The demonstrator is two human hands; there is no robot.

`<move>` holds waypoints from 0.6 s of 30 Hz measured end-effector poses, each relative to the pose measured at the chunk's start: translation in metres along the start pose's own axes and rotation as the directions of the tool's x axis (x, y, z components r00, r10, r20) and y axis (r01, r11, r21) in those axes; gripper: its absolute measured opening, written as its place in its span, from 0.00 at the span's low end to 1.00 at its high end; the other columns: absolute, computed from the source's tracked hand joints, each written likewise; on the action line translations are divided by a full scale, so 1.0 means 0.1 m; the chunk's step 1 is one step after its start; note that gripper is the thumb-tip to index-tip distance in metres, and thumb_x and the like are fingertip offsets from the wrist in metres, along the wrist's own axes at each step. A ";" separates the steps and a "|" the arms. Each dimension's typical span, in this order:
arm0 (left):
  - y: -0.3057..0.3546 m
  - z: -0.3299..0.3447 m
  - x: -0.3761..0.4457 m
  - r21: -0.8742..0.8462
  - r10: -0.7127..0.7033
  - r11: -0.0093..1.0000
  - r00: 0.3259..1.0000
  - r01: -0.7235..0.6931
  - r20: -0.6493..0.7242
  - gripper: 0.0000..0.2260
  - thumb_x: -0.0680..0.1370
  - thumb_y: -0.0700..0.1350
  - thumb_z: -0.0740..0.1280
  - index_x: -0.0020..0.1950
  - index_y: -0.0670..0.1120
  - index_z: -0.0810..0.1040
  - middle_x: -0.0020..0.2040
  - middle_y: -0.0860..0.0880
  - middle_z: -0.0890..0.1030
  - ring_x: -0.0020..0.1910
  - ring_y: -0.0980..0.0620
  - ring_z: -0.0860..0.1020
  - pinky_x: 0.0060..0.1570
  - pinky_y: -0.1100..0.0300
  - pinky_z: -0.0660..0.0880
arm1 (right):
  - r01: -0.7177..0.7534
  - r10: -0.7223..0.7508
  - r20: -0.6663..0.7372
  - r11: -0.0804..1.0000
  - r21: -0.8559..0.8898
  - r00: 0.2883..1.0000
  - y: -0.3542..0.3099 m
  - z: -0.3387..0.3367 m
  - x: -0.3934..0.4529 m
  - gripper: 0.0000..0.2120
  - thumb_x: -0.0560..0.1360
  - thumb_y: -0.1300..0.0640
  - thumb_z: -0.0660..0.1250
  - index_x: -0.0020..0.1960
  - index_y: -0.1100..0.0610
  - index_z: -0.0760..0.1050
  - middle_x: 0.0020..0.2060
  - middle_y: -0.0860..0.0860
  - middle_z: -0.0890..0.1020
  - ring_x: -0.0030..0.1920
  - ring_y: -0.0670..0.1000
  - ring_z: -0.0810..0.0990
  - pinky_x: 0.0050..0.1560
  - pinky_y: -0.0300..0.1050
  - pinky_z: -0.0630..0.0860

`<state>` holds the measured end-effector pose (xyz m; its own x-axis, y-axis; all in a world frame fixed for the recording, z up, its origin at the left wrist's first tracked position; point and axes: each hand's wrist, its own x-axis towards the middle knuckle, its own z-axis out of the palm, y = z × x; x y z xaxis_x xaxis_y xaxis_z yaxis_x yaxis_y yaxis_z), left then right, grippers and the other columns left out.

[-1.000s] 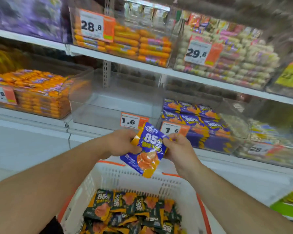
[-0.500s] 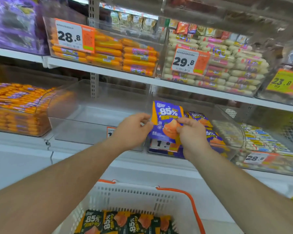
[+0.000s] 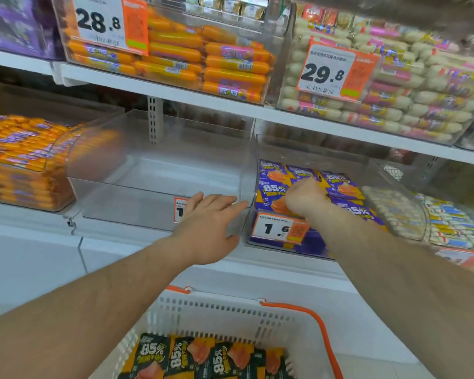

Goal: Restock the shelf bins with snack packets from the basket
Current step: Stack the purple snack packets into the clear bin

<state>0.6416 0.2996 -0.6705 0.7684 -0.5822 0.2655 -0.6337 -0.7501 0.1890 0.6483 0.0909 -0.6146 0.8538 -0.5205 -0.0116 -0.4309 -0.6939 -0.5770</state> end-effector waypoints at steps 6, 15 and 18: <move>0.03 -0.01 0.00 -0.014 -0.006 1.000 0.999 0.007 0.032 0.31 0.78 0.54 0.63 0.78 0.58 0.53 0.79 0.55 0.55 0.77 0.54 0.50 0.74 0.52 0.38 | 0.026 -0.024 0.020 0.991 -0.135 1.000 0.06 0.08 0.05 0.18 0.72 0.52 0.72 0.59 0.61 0.78 0.57 0.59 0.80 0.59 0.60 0.78 0.55 0.47 0.74; -0.10 0.04 -0.25 0.034 0.255 0.966 0.919 -0.257 -0.301 0.20 0.68 0.45 0.62 0.58 0.45 0.80 0.60 0.45 0.80 0.58 0.43 0.77 0.60 0.51 0.66 | 0.691 -0.704 -0.598 0.648 -0.320 0.383 0.30 0.46 -0.35 0.12 0.65 0.63 0.64 0.48 0.59 0.78 0.48 0.59 0.74 0.50 0.60 0.72 0.48 0.51 0.66; -0.20 0.05 -0.47 0.014 0.211 0.977 0.974 -0.213 0.083 0.17 0.74 0.46 0.62 0.62 0.50 0.77 0.58 0.51 0.80 0.57 0.47 0.77 0.58 0.52 0.70 | 0.854 -0.893 -0.285 0.427 -0.298 0.348 0.54 1.01 -0.74 0.07 0.65 0.63 0.64 0.43 0.61 0.77 0.41 0.58 0.75 0.42 0.59 0.73 0.42 0.51 0.67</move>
<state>0.6189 0.3404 -0.6920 0.6219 -0.7516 0.2198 -0.7816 -0.6132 0.1146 0.5915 0.1419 -0.7274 0.5988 0.2971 0.7438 0.4577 -0.8890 -0.0133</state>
